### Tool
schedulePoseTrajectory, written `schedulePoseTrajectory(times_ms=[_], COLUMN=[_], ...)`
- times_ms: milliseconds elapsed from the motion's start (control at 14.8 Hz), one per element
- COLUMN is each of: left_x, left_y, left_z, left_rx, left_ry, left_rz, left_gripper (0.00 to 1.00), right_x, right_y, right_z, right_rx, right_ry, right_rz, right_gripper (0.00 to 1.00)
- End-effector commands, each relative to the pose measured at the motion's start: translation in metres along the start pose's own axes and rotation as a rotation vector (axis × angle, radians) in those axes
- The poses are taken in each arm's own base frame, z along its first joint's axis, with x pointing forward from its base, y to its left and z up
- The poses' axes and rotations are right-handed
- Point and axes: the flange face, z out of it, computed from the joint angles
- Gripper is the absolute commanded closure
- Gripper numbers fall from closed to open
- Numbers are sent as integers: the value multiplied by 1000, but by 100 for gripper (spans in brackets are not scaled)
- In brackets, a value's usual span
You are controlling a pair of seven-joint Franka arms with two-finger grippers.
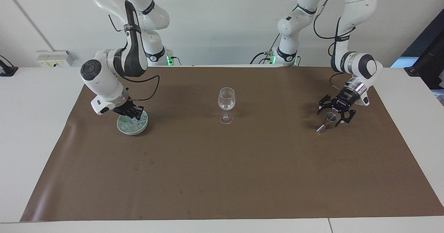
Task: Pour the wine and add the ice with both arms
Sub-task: 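Release the bottle and withdraw the left gripper while the right gripper lifts the cup, then carry the green-rimmed ice cup with the right gripper over the glass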
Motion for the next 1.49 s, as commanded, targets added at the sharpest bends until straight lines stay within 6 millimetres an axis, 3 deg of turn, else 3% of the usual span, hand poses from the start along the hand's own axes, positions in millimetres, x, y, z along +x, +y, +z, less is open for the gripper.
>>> schedulePoseTrajectory(times_ms=[0,338,609,880,1015,1150,1218,1421], left_x=[-4,-33,-77,-140,-174,-210,-235,-295], left_y=[5,35,82,126,142,145,142,121], left_z=[-24,-43,-76,-96,-95,-86,-72,-23], left_rx=[55,246,401,559,573,649,701,832], left_ry=[63,181,263,323,372,439,467,561], left_rz=[76,306,507,678,768,868,931,1106], left_gripper=[0,0,0,0,0,0,0,0], right_x=[1,9,12,1,-12,-24,-33,-56], right_y=[-4,-18,-83,-145,-186,-236,-263,-306], right_z=[-16,-65,-105,-149,-172,-187,-191,-187], right_rx=[9,13,10,33,54,89,103,122], right_ry=[-9,-13,14,40,57,63,73,79], right_rz=[14,52,139,208,236,280,295,301], right_gripper=[84,84,84,83,83,82,82,80])
